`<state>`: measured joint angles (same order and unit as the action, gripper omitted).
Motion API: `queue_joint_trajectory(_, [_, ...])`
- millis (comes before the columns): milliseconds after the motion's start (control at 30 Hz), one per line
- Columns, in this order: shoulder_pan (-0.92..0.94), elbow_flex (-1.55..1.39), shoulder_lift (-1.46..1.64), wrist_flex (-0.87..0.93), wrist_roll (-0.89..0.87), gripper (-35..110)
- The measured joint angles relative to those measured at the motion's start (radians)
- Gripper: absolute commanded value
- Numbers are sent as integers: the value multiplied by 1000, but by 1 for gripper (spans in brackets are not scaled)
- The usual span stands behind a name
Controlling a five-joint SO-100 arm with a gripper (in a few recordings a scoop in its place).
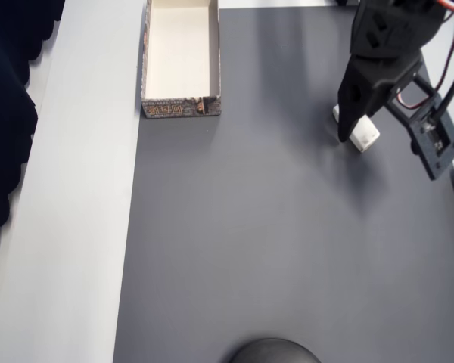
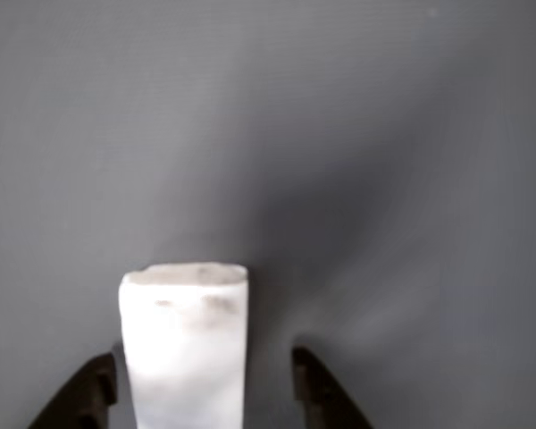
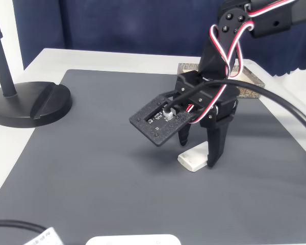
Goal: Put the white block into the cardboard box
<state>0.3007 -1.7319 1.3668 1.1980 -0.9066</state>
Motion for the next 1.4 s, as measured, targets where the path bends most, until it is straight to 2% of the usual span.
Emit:
queue_joint_trajectory(700, [-11, 0, -21, 0, 0, 22])
queue_joint_trajectory(833, [-17, 0, -26, 3, 0, 16])
queue_joint_trajectory(1033, [-28, 0, -26, 25, 15, -2])
queue_joint_trajectory(1400, [-28, 2, -26, 55, 15, -2])
